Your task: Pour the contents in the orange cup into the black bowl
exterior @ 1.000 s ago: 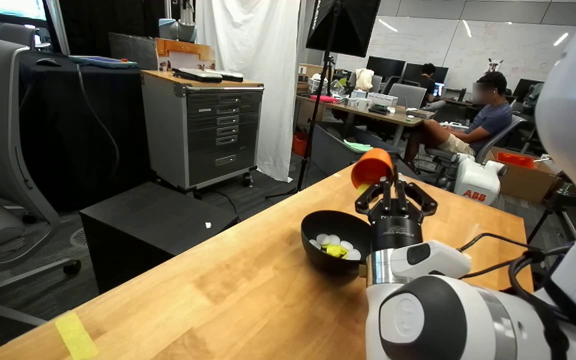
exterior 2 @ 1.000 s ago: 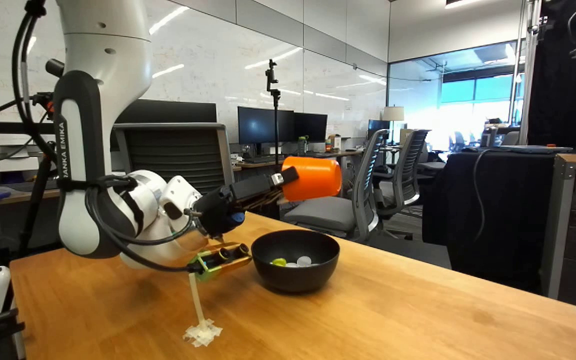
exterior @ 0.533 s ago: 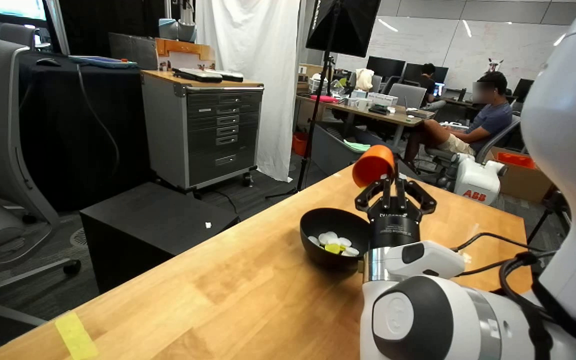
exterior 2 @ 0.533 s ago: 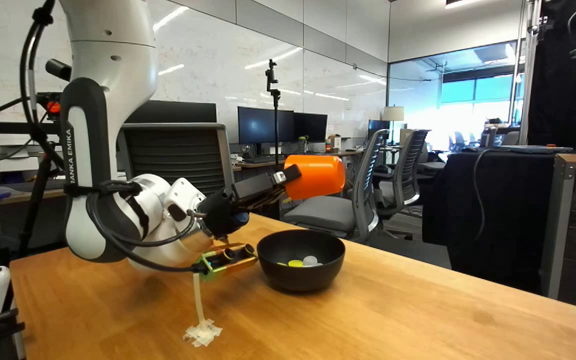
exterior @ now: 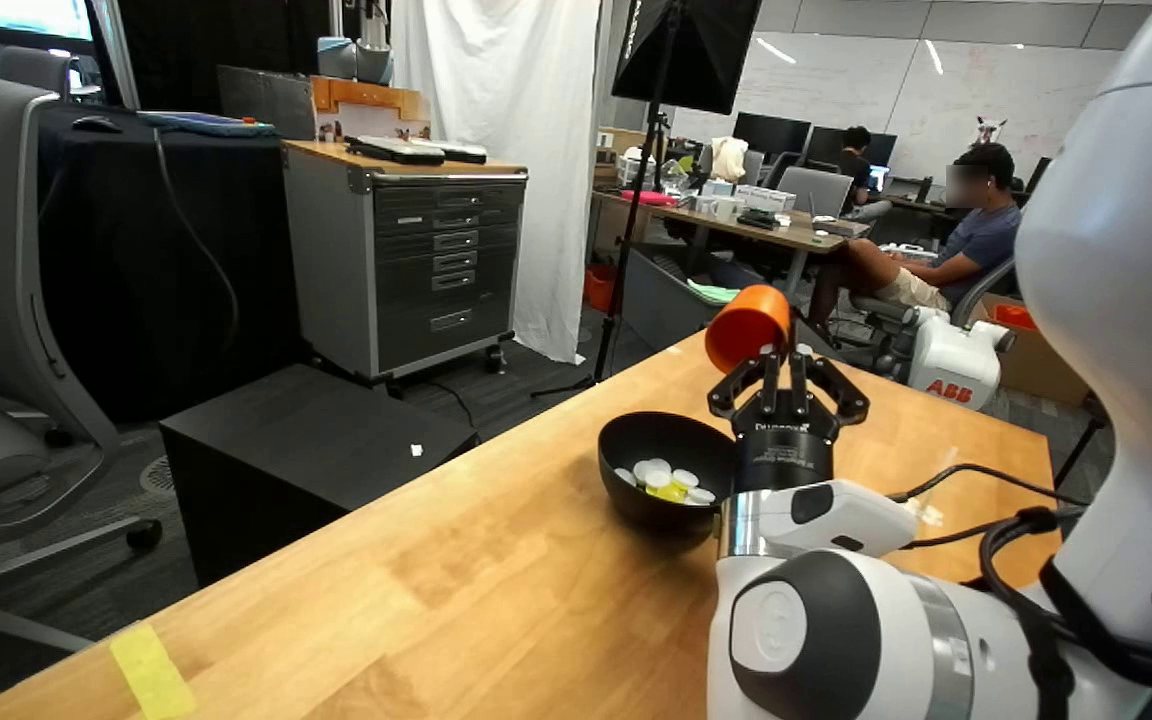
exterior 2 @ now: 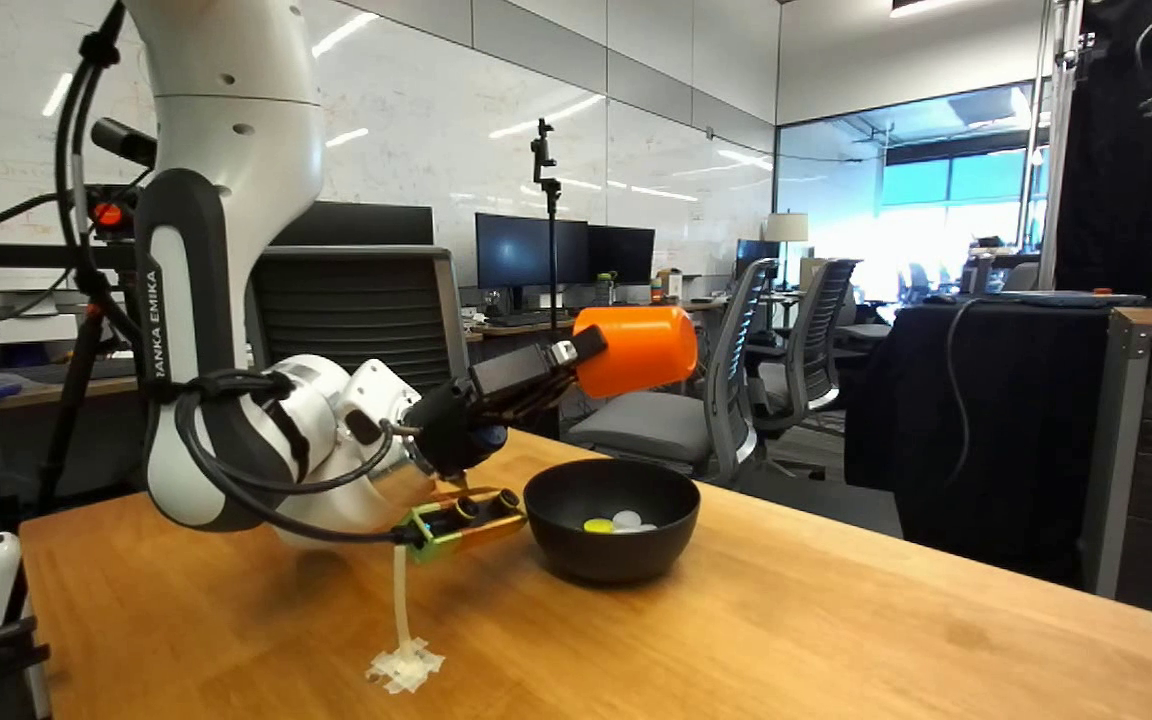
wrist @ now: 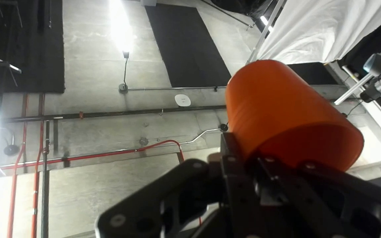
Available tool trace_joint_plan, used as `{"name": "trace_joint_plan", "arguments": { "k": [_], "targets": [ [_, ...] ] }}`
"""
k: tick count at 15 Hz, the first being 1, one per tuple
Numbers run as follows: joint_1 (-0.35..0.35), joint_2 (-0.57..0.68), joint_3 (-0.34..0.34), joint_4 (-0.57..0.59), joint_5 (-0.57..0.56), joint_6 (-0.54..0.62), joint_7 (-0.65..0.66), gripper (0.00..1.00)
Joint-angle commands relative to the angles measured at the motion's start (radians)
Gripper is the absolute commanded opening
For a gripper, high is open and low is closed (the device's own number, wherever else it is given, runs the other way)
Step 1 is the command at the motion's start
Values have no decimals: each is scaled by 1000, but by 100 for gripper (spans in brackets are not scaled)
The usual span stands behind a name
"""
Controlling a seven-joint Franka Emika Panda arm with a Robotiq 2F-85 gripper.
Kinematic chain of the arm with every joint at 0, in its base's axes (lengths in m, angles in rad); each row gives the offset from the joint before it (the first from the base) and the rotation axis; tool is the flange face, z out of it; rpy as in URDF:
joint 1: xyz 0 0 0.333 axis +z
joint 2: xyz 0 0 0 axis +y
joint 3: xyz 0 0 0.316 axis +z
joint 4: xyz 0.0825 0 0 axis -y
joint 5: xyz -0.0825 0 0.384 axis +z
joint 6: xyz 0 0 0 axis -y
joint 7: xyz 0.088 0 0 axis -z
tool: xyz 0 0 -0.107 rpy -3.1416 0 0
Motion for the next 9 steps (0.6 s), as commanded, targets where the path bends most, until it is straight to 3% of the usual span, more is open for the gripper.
{"name": "trace_joint_plan", "arguments": {
  "k": [1, 9],
  "targets": [
    [-9, 37, 1, 48, -15, -50, -24, 8],
    [-22, 25, 11, 37, -24, -20, -51, 8]
  ]
}}
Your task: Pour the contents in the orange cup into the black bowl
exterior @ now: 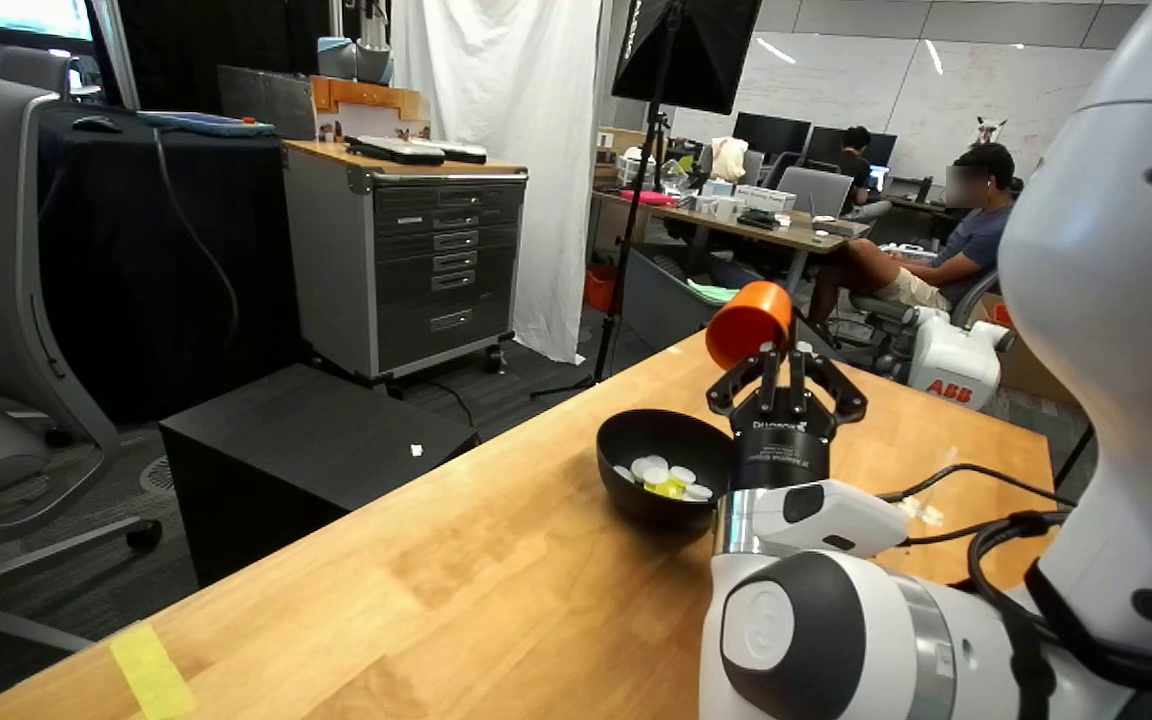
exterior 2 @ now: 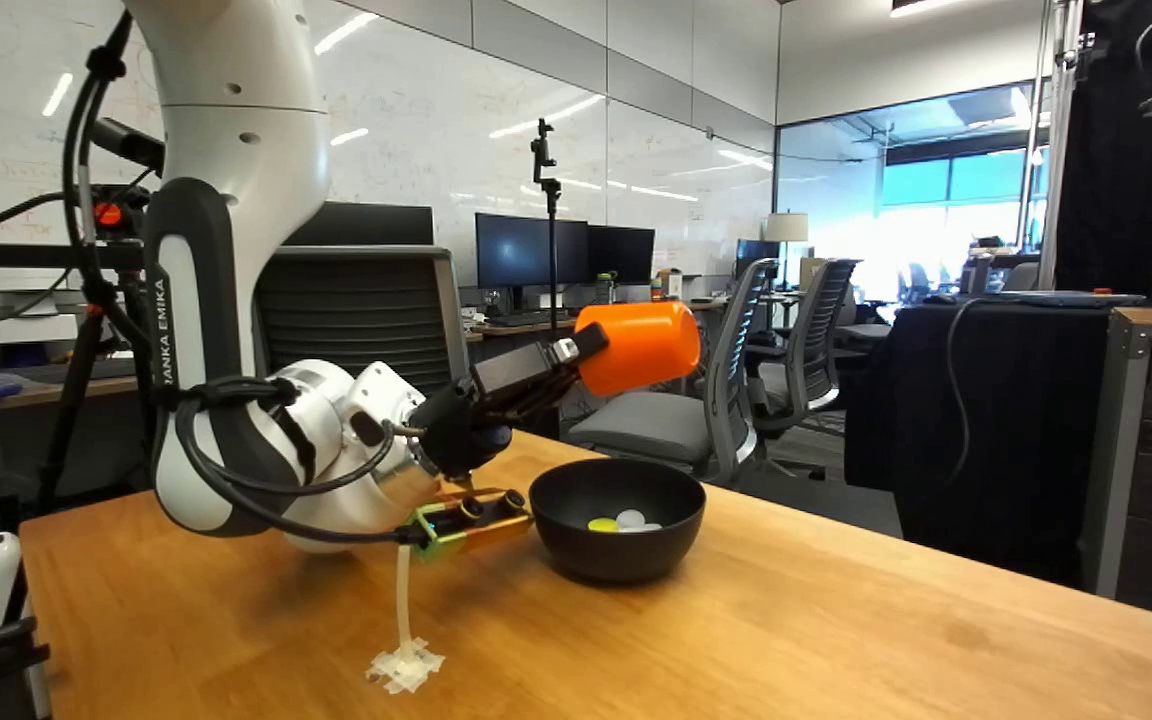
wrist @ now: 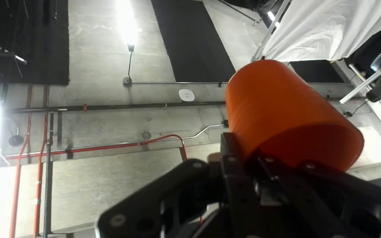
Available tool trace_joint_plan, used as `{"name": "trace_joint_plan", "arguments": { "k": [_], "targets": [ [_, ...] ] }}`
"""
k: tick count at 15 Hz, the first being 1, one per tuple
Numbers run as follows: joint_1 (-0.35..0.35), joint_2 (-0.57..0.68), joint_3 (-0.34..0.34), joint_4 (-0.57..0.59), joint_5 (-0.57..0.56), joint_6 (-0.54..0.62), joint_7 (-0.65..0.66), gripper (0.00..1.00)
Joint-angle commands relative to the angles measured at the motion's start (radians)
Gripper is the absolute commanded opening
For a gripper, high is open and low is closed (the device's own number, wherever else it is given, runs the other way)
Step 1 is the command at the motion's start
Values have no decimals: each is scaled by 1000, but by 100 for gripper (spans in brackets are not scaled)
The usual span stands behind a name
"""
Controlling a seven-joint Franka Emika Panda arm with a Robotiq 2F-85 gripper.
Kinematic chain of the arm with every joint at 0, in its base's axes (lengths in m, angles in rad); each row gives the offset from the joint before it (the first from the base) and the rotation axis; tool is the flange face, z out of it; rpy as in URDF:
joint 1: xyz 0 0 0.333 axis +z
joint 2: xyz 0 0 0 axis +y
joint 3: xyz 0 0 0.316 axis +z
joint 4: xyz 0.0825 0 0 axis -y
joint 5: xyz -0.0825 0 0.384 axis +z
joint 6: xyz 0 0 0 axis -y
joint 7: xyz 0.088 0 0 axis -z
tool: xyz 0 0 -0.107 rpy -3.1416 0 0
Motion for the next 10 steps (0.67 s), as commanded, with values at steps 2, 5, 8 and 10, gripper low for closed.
{"name": "trace_joint_plan", "arguments": {
  "k": [2, 5, 8, 10],
  "targets": [
    [-30, -18, 24, -6, -29, 52, -59, 8],
    [-53, -68, 43, -46, -36, 162, -125, 7],
    [-84, -132, 59, -80, -33, 305, -147, 7],
    [-101, -171, 64, -97, -26, 390, -163, 8]
  ]
}}
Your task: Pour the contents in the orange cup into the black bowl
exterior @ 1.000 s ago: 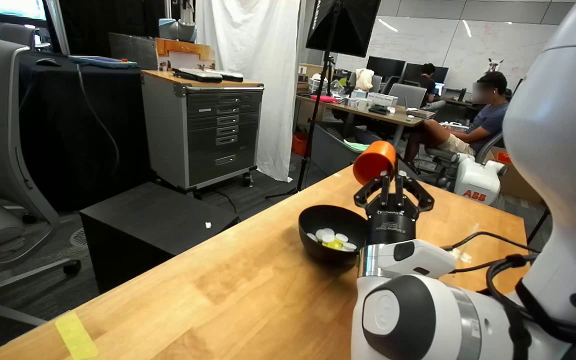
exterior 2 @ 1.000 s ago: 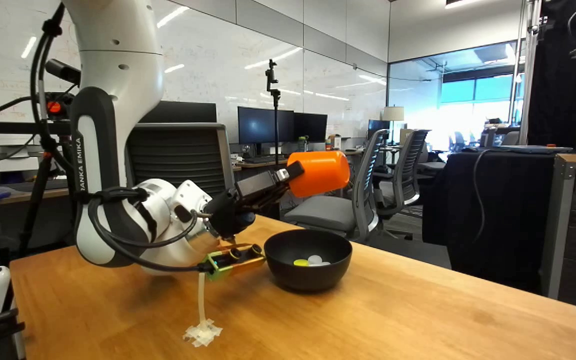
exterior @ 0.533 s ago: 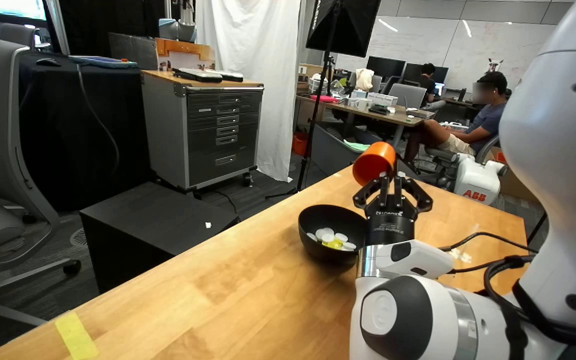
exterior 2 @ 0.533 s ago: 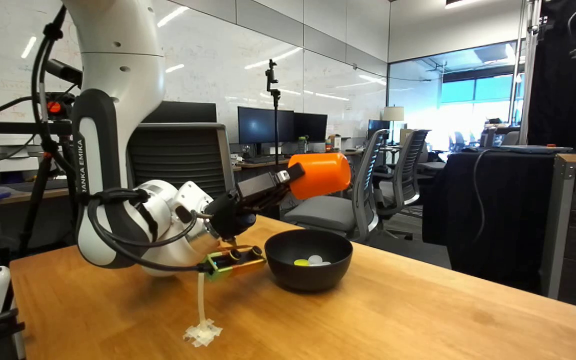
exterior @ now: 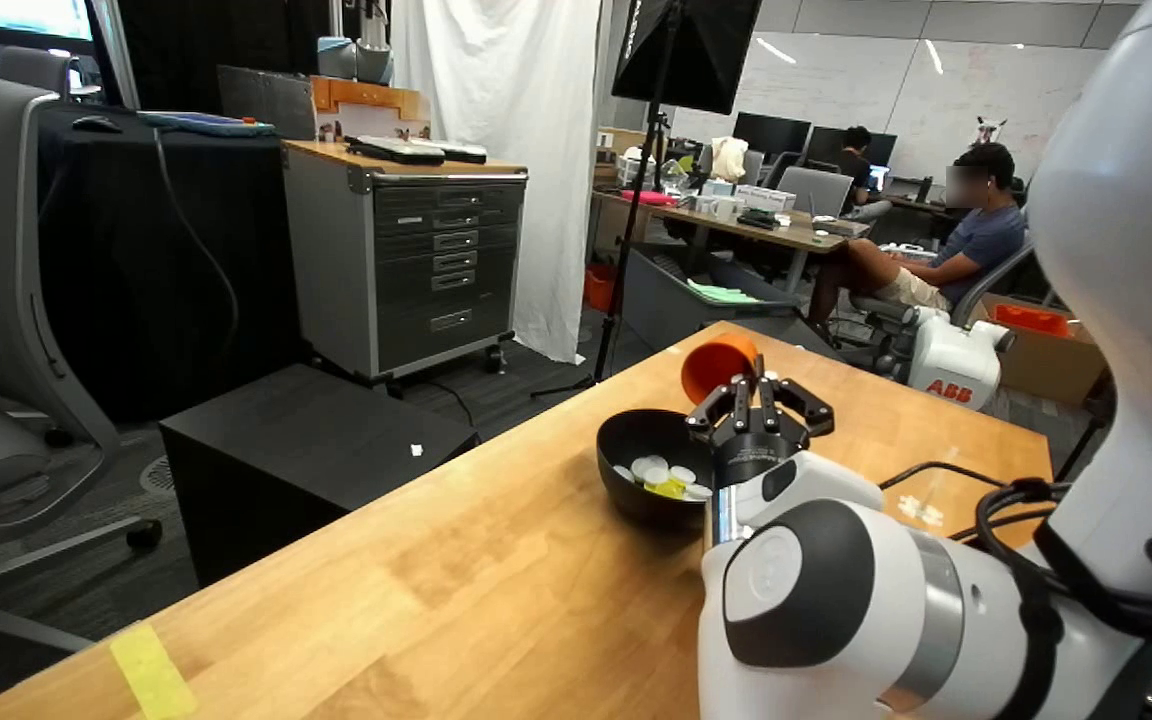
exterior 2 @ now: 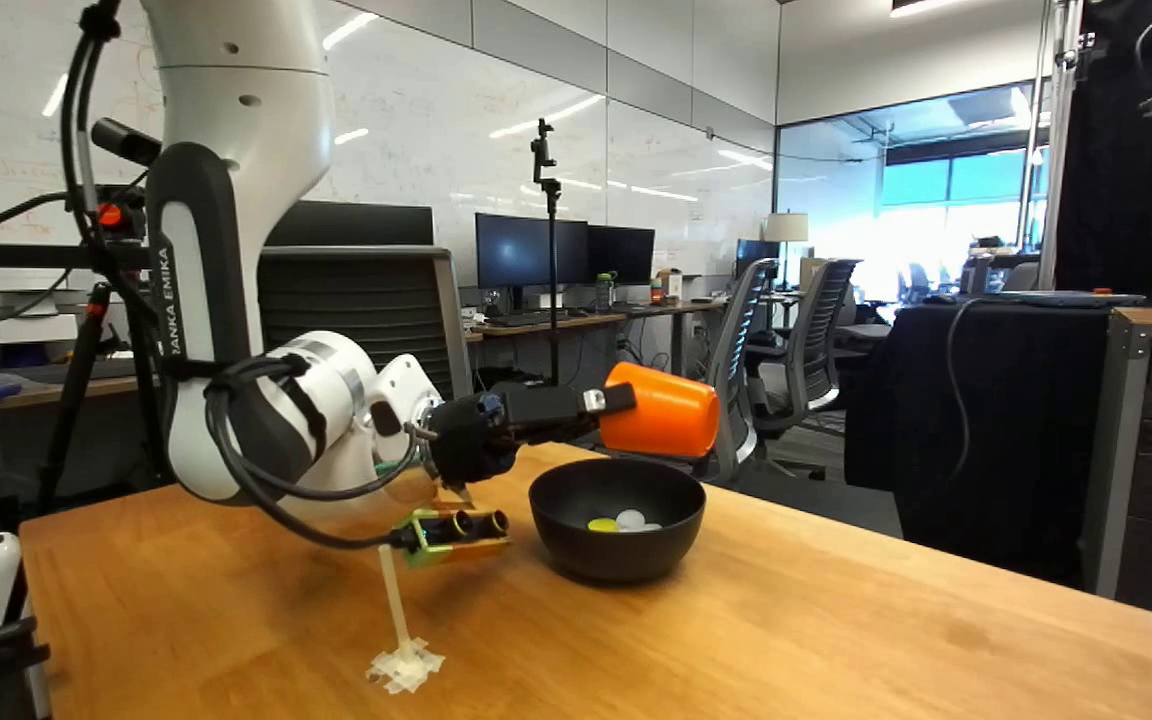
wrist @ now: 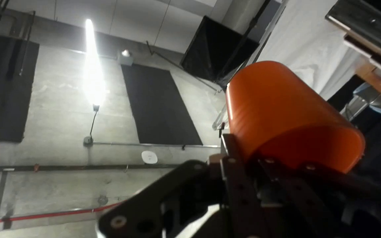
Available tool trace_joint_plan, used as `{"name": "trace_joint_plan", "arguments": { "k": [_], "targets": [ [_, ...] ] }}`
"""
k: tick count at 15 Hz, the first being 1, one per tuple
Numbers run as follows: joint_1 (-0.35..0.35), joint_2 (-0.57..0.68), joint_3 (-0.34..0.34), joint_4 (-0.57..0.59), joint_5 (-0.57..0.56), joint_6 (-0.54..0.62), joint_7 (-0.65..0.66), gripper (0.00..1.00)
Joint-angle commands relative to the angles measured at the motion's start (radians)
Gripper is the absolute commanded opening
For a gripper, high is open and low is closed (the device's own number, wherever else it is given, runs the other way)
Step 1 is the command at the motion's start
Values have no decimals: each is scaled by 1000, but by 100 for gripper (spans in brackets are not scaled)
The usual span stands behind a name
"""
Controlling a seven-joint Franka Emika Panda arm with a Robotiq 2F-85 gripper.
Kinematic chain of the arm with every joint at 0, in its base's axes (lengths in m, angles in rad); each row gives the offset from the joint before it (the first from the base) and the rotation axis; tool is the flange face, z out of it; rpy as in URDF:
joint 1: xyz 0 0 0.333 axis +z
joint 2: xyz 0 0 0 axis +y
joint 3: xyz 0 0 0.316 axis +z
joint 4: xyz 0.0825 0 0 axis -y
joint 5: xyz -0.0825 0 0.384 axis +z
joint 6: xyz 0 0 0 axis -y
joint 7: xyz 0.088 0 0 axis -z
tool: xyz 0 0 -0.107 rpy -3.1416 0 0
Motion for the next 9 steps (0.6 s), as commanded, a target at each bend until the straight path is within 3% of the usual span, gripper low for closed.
{"name": "trace_joint_plan", "arguments": {
  "k": [1, 9],
  "targets": [
    [-56, -123, 30, -80, -16, 147, -57, 8],
    [-125, -297, 26, -149, 6, 481, -140, 7]
  ]
}}
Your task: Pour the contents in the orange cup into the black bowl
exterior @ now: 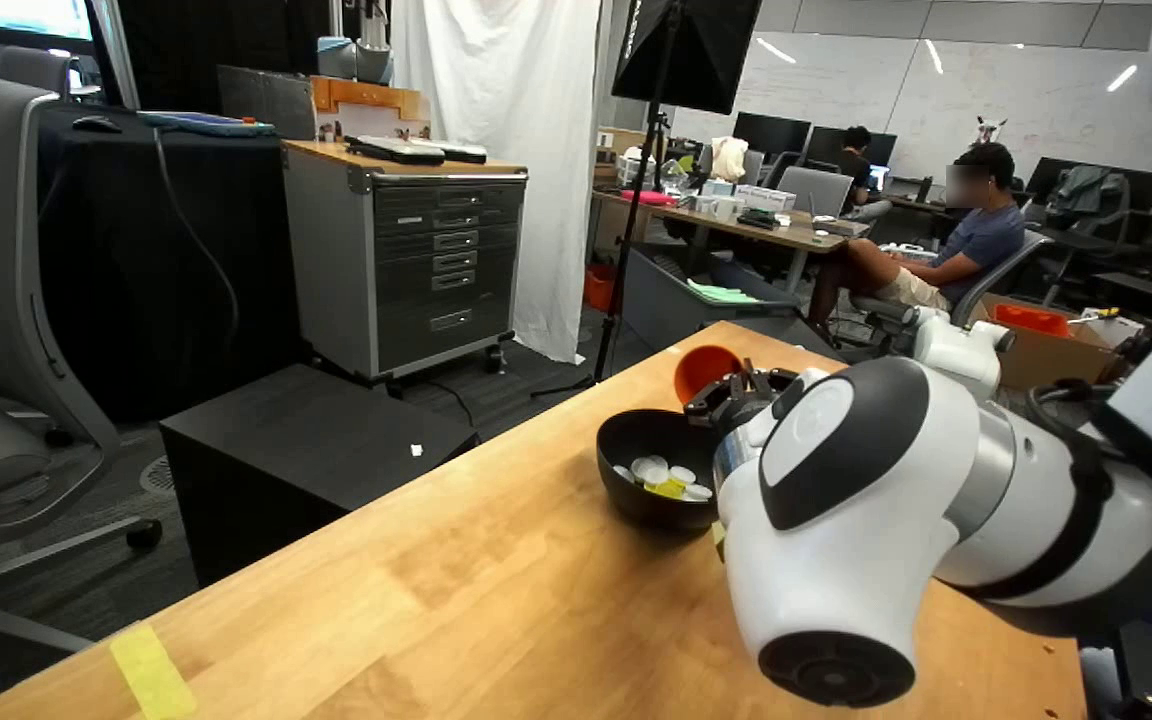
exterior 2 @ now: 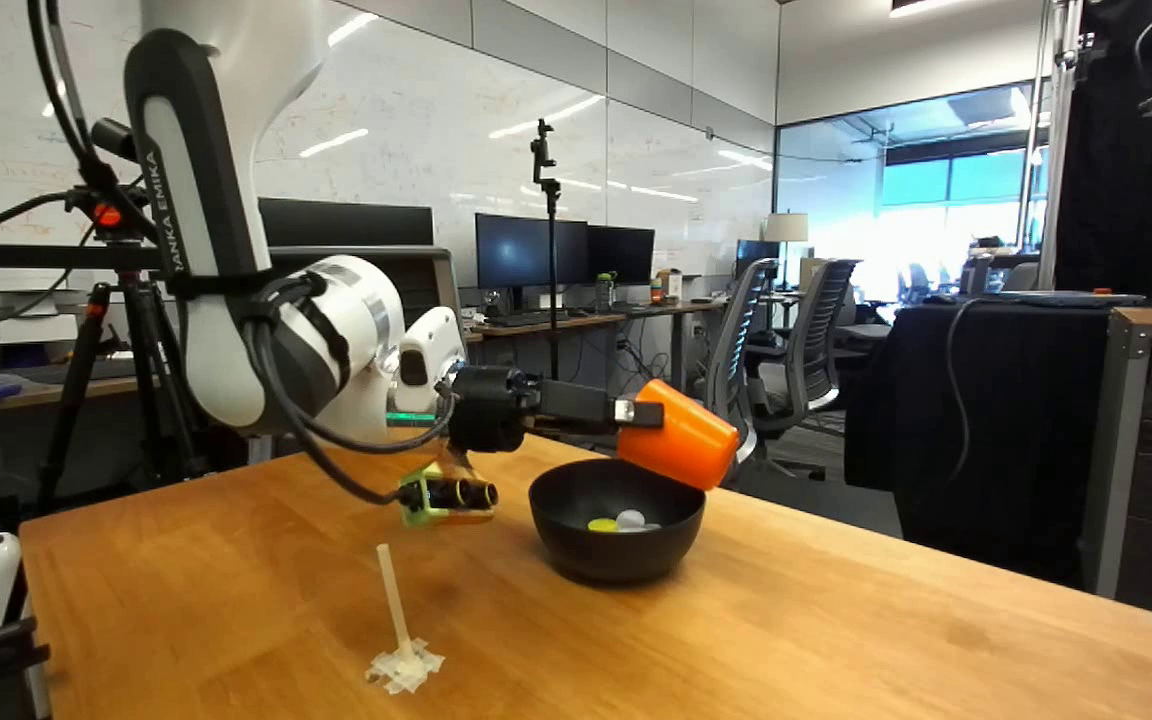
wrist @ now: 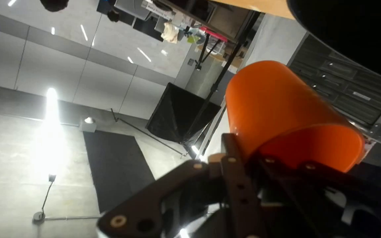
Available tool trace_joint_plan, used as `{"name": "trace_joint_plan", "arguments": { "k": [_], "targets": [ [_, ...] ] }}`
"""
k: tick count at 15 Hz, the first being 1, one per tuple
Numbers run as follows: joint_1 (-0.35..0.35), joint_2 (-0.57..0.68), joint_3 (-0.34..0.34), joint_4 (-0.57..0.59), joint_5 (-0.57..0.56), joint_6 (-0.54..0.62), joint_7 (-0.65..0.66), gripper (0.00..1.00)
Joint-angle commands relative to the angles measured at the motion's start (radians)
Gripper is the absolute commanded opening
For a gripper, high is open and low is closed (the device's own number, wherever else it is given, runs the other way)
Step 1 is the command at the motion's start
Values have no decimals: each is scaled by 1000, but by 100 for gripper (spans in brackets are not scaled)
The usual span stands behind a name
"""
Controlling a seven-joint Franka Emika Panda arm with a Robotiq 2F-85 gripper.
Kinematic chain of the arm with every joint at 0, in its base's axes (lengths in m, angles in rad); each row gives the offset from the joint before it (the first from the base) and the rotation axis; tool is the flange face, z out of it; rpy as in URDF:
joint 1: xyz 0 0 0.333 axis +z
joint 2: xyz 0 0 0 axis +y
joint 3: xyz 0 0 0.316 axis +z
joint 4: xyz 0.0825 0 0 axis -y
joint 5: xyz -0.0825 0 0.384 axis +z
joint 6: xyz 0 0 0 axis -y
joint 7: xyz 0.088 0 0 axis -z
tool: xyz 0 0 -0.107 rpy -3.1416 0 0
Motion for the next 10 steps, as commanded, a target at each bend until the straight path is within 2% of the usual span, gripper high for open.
{"name": "trace_joint_plan", "arguments": {
  "k": [1, 8, 10],
  "targets": [
    [-53, -141, 17, -80, 4, 177, -56, 7],
    [-136, -364, -16, -162, 31, 586, -71, 7],
    [-168, -436, -40, -185, 29, 734, -80, 7]
  ]
}}
